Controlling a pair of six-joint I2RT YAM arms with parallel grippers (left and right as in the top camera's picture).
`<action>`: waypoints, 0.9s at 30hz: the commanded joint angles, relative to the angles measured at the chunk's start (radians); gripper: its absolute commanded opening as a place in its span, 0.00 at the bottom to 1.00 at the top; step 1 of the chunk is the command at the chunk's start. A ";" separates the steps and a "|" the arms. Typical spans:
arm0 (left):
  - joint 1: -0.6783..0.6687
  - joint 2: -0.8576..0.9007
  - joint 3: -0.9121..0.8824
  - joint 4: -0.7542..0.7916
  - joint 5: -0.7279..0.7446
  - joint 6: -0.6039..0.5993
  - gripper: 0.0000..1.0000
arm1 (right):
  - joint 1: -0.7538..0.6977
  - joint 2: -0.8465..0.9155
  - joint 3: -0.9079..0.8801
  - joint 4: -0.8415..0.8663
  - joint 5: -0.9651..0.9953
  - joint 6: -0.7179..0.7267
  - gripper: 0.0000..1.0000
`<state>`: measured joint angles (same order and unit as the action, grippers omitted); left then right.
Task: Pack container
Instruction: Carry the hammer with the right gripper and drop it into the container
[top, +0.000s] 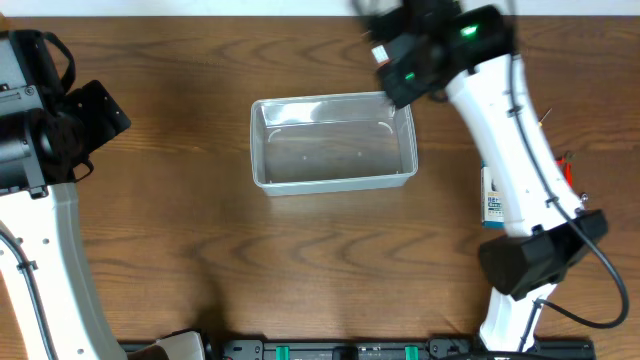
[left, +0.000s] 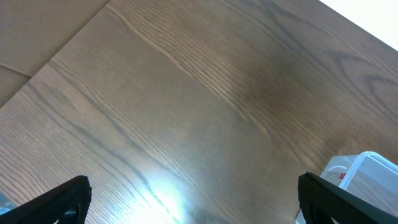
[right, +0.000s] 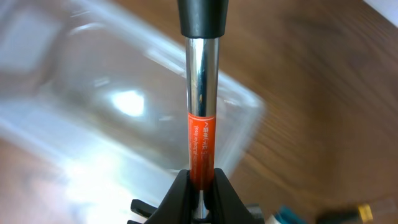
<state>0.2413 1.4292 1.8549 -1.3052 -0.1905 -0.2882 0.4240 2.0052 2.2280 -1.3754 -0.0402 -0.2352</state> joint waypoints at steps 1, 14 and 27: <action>0.004 0.002 -0.005 -0.004 -0.012 -0.001 0.98 | 0.068 0.016 -0.023 -0.010 -0.085 -0.225 0.01; 0.004 0.002 -0.005 -0.003 -0.012 -0.002 0.98 | 0.046 0.051 -0.390 0.209 -0.061 -0.430 0.02; 0.004 0.002 -0.005 -0.004 -0.012 -0.002 0.98 | 0.010 0.050 -0.557 0.312 -0.062 -0.510 0.43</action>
<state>0.2413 1.4292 1.8549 -1.3052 -0.1905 -0.2882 0.4309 2.0605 1.6665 -1.0683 -0.0967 -0.7254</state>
